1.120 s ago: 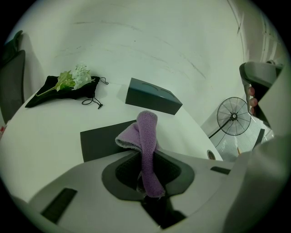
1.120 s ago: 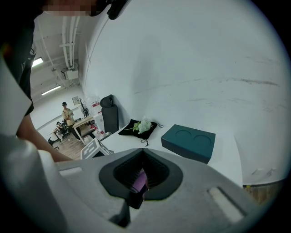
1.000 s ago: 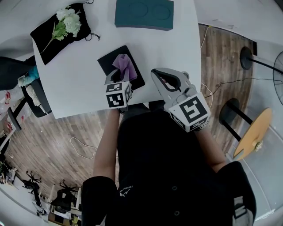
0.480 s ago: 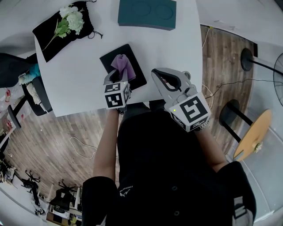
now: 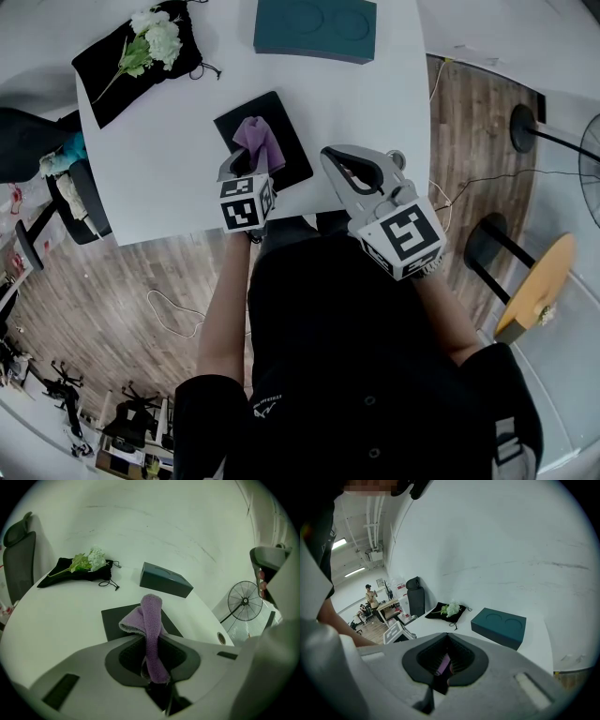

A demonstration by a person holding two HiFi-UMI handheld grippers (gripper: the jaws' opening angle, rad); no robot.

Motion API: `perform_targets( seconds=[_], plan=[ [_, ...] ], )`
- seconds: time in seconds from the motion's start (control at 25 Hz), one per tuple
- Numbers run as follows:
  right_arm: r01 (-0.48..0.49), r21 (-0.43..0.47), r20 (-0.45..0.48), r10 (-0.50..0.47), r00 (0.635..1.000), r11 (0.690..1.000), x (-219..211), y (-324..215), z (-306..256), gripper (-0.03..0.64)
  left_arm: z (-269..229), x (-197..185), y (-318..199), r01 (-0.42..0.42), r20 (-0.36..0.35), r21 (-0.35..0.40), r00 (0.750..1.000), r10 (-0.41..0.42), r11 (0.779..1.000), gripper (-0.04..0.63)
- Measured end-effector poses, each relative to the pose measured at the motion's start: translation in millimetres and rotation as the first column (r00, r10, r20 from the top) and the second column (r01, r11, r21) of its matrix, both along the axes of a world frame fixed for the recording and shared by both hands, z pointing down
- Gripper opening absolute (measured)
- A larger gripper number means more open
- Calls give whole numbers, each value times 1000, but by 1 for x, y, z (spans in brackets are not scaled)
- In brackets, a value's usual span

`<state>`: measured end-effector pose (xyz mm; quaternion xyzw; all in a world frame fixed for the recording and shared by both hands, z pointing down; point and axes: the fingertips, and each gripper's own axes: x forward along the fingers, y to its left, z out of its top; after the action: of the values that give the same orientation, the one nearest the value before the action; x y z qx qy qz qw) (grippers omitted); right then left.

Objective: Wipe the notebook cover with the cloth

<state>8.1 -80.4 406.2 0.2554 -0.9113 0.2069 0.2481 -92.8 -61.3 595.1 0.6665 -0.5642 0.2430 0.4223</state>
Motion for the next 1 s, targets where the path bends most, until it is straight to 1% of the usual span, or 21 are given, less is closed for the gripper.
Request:
perform_targets(
  seconds=[1.0],
  plan=[
    [11,13,-15,-10,1000,1000,-13,20,1,3,1,-34,20,41,26,4,999,-41,999,69]
  ],
)
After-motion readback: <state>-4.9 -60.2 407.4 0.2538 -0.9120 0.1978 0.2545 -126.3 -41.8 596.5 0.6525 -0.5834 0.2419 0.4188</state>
